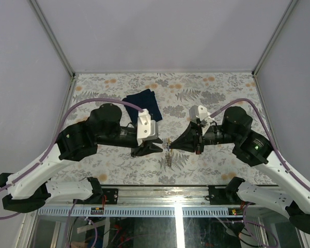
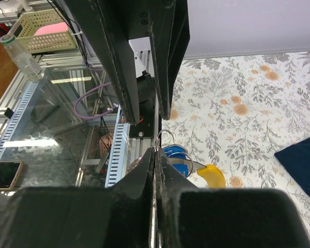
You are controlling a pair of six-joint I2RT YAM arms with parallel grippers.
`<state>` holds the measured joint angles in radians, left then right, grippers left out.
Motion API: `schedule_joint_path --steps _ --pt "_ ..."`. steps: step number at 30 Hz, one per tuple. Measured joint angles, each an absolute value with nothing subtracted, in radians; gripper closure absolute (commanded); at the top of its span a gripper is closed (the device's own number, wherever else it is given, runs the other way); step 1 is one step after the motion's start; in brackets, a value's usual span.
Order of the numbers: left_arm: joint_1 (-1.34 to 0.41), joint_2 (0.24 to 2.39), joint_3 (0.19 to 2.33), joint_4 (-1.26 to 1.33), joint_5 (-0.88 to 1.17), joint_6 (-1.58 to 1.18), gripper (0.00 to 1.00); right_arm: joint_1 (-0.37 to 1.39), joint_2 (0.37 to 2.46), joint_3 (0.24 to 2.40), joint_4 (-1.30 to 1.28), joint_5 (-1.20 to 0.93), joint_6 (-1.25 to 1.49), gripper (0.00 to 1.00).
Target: Put the keys on the keyring
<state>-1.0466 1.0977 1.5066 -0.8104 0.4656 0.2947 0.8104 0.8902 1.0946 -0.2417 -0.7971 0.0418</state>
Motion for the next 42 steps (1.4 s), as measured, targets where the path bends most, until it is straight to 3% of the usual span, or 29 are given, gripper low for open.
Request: schedule_joint_path --steps 9,16,35,37,42 --pt "-1.047 0.912 1.266 -0.495 0.502 0.258 0.69 0.81 0.855 1.102 -0.227 -0.835 0.064 1.0" --pt "-1.047 0.897 1.226 -0.346 0.563 0.239 0.69 0.81 0.855 1.118 -0.199 -0.886 0.09 1.0" --pt "-1.047 0.927 1.226 -0.324 0.653 0.239 0.7 0.81 0.854 1.131 -0.144 -0.942 0.136 1.0" --pt "-1.047 0.931 1.226 -0.324 0.653 0.239 0.72 0.81 0.854 1.131 -0.143 -0.946 0.139 1.0" --pt "-1.047 0.936 1.226 -0.324 0.655 0.241 0.91 0.81 0.854 1.131 -0.134 -0.956 0.144 1.0"
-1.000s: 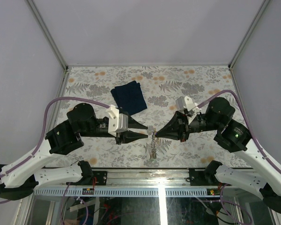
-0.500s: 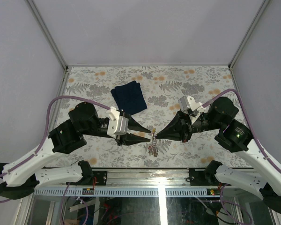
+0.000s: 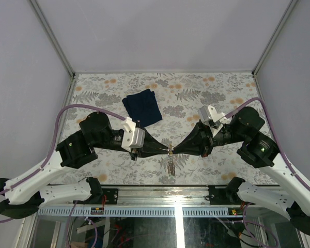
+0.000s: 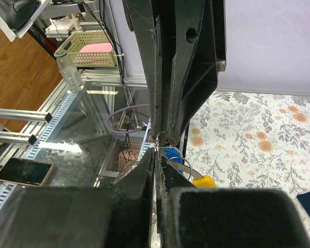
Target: Put the keys on the keyring
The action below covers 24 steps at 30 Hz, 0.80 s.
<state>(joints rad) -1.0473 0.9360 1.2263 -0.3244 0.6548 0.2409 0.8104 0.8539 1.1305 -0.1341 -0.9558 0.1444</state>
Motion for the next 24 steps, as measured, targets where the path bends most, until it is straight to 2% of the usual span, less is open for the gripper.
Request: schedule_joint_path --steps 4,24 --pt "-1.047 0.936 1.226 -0.325 0.656 0.241 1.0 0.81 0.852 1.131 -0.12 -0.955 0.15 1.0" --pt "-1.047 0.917 1.213 -0.273 0.619 0.239 1.0 0.81 0.765 1.025 0.084 -0.78 0.321 1.0"
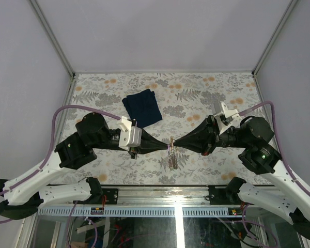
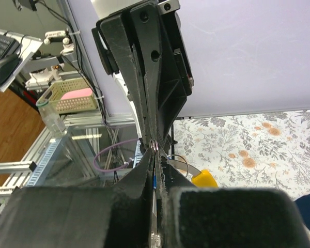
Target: Put the keys on the keyring
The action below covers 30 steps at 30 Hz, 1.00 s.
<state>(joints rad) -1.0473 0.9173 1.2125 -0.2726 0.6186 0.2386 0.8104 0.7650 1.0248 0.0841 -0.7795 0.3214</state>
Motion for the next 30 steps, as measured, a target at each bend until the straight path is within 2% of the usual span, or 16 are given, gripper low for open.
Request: schedule_joint_path --steps 7,11,15,30 --pt "-1.047 0.918 1.202 -0.246 0.601 0.232 0.98 0.81 0.741 0.928 0.273 -0.721 0.446 1.0" --pt "-1.047 0.918 1.192 -0.22 0.599 0.221 0.85 0.81 0.742 0.898 0.358 -0.715 0.492 1.0" --pt "-1.047 0.917 1.177 -0.189 0.601 0.202 0.77 0.81 0.742 0.892 0.402 -0.715 0.499 1.0" --pt "-1.047 0.814 1.018 0.137 0.537 0.029 0.69 0.81 0.719 0.901 0.293 -0.734 0.36 1.0"
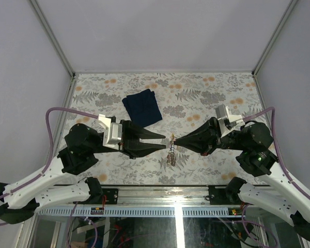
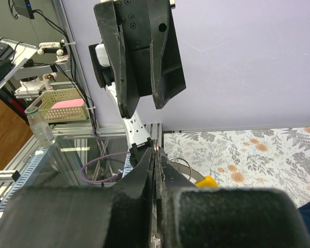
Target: Put the keys on the keyring
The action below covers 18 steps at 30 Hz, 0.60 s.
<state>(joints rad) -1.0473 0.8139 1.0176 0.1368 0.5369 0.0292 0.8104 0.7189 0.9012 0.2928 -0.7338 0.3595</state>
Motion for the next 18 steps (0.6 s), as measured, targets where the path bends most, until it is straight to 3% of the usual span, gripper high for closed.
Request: schedule_joint_path --steps 18 --pt "-1.047 0.872 0.941 0.295 0.522 -0.095 0.68 0.81 0.696 0.913 0.268 -0.735 0.324 1.0"
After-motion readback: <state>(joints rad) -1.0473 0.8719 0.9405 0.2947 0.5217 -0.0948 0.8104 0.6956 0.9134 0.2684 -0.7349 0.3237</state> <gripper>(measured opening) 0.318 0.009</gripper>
